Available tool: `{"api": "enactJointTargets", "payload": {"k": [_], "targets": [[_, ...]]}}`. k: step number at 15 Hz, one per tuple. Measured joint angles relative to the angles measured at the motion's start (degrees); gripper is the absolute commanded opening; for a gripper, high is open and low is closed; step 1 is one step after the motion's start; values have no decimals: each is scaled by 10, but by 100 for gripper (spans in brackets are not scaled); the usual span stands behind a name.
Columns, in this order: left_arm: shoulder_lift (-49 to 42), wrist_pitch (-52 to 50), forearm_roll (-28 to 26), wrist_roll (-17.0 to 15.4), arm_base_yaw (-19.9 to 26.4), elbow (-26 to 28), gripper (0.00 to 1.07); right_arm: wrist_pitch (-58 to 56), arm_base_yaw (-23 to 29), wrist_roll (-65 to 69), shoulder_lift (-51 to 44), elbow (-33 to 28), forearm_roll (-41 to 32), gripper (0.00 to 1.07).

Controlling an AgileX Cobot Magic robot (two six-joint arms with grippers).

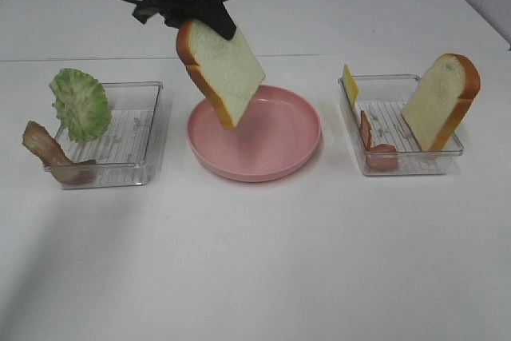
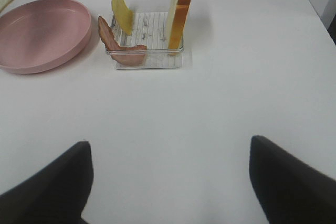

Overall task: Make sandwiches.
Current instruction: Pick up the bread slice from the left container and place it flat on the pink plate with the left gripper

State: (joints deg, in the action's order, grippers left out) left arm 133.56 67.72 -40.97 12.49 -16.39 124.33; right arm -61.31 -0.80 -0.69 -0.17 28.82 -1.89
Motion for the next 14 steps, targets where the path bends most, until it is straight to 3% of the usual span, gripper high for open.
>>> {"api": "enactJointTargets", "payload": {"k": [8,13,14], "targets": [[115,-68,-207,100,0,0,0,0,0,0,0,0,0,78],[150,-83,-221,104,0,0,0,0,0,0,0,0,0,78],[150,-86,-221,104,0,0,4,0,0,0,0,0,0,78]]}}
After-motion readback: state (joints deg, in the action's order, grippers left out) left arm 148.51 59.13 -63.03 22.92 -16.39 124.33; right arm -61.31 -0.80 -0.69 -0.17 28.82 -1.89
